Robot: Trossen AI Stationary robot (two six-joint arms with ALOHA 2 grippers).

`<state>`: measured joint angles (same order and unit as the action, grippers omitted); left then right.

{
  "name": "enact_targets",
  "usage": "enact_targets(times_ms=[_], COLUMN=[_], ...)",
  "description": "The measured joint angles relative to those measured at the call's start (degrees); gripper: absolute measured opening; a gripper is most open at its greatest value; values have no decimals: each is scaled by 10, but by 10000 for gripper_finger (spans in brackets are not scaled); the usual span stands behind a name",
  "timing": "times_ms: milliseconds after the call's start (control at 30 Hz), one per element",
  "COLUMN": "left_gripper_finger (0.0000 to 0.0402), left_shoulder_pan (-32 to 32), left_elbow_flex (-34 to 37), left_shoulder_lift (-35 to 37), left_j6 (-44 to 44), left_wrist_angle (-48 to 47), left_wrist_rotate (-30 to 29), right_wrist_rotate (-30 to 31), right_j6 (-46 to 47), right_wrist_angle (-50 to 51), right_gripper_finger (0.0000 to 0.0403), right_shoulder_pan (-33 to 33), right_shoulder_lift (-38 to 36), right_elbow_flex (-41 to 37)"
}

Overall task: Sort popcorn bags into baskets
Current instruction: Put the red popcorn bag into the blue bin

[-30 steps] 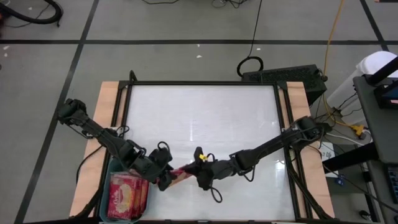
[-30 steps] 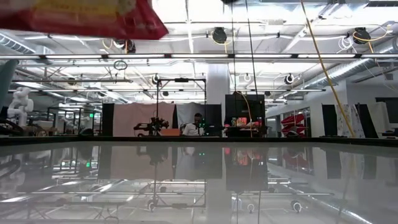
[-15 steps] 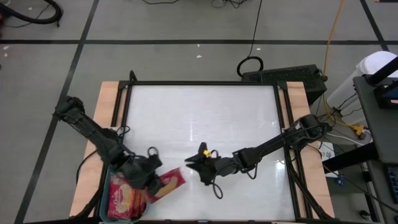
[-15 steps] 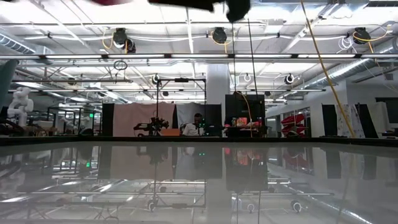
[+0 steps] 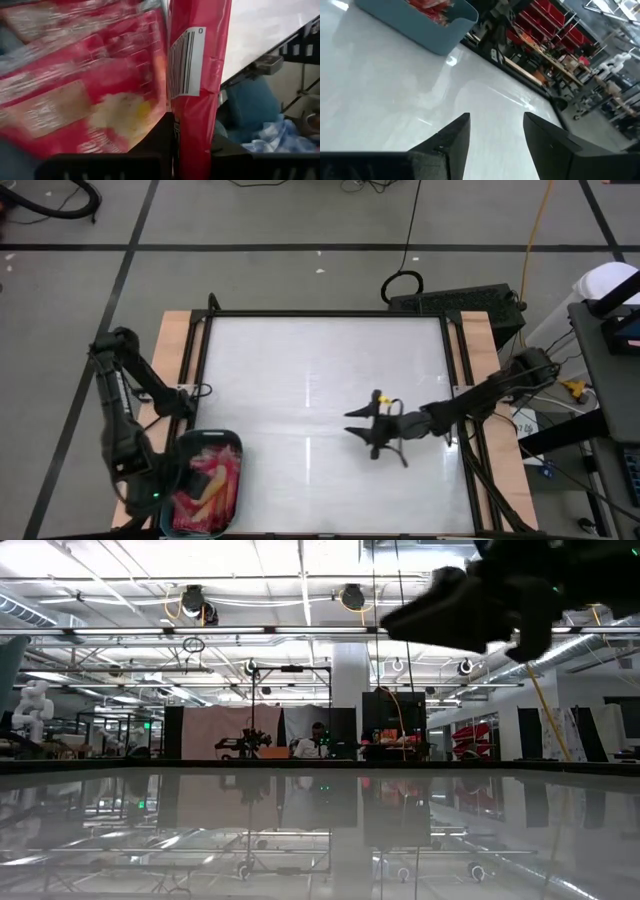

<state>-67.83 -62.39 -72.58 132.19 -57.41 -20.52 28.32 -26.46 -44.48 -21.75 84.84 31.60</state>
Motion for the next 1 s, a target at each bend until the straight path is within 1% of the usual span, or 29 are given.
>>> enact_targets(times_ms=[133,267,367,500,600,767,900,1000], left_gripper_finger=[33,34,34,34,35,35,35,35], left_shoulder_pan=[-25,-25,-17,-5,-10,-17,-25,-47], left_elbow_flex=[0,0,0,0,0,0,0,-1], left_shoulder_lift=[1,9,19,19,19,18,18,21], left_j6=[15,24,39,38,37,43,34,44], left_wrist_angle=[-34,-60,-112,-174,-166,-111,-145,-170], left_wrist_rotate=[-11,-1,-2,0,11,37,50,80], right_wrist_rotate=[0,0,-3,-30,-31,-31,-31,-34], right_j6=[43,92,127,153,152,149,149,149], right_wrist_angle=[-60,-73,-74,-76,-77,-76,-76,-76], right_gripper_finger=[173,172,172,171,171,171,171,171], right_shoulder_pan=[-1,-1,-1,-1,-5,-5,-5,-5], right_shoulder_lift=[-17,-16,-13,-13,-13,-13,-13,-13], right_elbow_flex=[-71,-104,-108,-97,-85,-77,-77,-77])
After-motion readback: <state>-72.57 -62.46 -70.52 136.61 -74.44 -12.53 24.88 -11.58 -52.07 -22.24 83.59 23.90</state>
